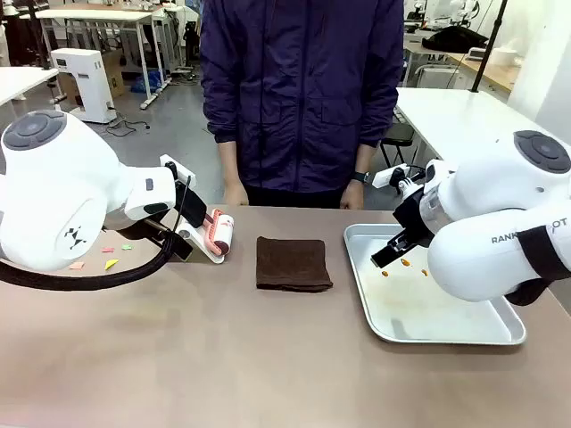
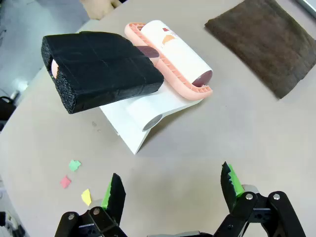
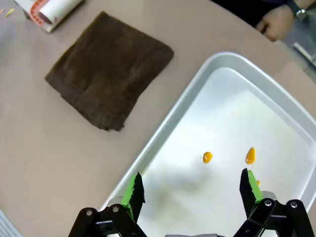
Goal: Clean the surface of the table.
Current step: Hold the Lint Roller with your left hand and the towel with your right hand.
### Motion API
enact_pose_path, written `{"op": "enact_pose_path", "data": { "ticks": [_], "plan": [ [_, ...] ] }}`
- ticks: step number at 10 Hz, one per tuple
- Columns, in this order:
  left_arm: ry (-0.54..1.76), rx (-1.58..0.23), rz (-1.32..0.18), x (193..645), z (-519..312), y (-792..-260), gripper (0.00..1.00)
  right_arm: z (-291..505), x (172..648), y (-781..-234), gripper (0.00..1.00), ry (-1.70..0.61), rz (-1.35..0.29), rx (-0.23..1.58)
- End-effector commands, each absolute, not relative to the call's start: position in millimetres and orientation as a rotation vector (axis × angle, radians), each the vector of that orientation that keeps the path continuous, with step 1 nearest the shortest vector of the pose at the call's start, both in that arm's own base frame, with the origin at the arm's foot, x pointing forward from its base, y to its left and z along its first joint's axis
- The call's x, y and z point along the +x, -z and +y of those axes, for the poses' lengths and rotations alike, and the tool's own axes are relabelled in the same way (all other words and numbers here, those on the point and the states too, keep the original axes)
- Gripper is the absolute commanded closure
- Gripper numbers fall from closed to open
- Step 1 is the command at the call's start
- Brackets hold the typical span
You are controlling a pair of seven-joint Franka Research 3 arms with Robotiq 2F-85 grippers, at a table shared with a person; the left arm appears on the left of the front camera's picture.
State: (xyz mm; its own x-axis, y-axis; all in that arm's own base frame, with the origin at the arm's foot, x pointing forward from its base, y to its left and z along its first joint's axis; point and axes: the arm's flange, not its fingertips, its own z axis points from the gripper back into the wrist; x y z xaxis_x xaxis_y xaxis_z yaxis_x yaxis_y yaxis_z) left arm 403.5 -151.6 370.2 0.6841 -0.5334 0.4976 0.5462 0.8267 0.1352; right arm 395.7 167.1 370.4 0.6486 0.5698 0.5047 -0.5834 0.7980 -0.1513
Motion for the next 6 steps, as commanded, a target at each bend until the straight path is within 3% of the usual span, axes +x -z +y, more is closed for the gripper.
{"op": "enact_pose_path", "data": {
  "ticks": [1,6],
  "plan": [
    [0.605,-0.025,-0.55,403.4,-151.6,-370.2,0.0,167.1,395.7,-370.5,0.0,-0.655,-0.565,0.026],
    [0.605,-0.025,-0.55,403.4,-151.6,-370.2,0.0,167.1,395.7,-370.5,0.0,-0.655,-0.565,0.026]
  ]
}}
